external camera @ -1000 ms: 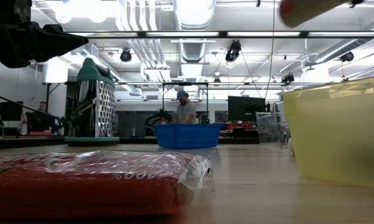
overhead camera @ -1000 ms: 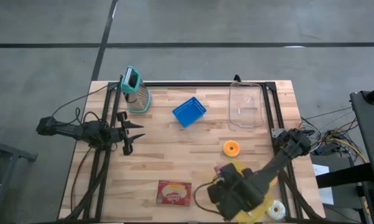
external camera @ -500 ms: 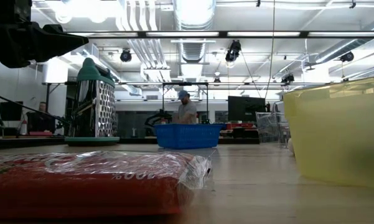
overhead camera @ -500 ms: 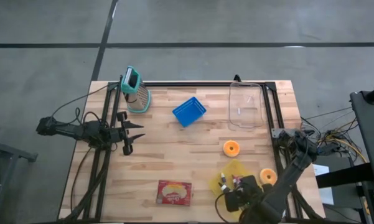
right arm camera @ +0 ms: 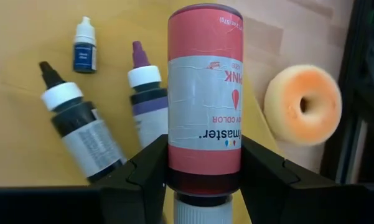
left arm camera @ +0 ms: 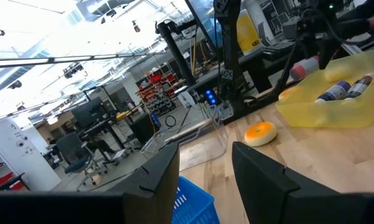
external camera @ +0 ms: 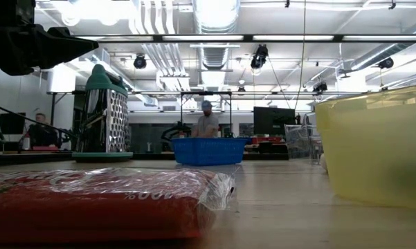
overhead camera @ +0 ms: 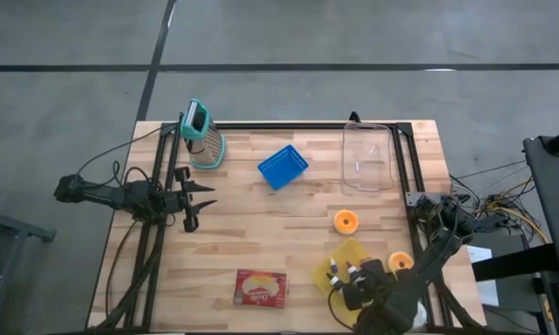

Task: Pick & Place Food Item
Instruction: Put the big pink food coloring into the yellow bin

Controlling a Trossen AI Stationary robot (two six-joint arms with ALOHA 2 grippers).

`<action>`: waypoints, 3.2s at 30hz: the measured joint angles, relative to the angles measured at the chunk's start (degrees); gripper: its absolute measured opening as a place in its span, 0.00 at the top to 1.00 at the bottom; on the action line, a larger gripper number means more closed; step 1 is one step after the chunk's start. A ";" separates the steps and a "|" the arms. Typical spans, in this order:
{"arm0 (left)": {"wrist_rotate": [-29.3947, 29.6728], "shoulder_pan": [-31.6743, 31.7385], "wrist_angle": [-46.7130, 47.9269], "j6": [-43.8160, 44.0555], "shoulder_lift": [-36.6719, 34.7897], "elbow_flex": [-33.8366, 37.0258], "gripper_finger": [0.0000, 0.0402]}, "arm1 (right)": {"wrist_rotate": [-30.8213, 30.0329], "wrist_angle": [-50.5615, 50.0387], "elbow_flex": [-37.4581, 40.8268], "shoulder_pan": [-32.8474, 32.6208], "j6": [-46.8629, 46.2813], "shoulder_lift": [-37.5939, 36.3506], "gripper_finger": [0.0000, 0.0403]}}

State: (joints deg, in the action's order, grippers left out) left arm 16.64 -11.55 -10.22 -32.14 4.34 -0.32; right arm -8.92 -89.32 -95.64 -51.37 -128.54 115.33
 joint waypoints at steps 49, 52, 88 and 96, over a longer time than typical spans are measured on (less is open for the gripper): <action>-0.02 -0.02 0.01 -0.01 0.02 0.01 0.62 | -3.21 22.50 25.31 0.76 5.97 -11.52 0.59; -0.01 0.00 0.00 -0.01 0.02 0.01 0.62 | -3.24 22.49 25.39 0.76 5.96 -11.52 0.59; 0.00 -0.02 0.02 -0.02 0.00 0.02 0.62 | -2.61 22.26 23.00 0.63 6.00 -11.34 0.53; -0.02 0.00 0.00 0.00 0.00 0.00 0.62 | -2.63 17.08 19.73 0.68 6.19 -11.37 0.53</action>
State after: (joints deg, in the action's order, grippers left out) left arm 16.62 -11.55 -10.22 -32.14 4.34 -0.32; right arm -11.55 -72.24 -75.91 -50.70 -122.34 103.96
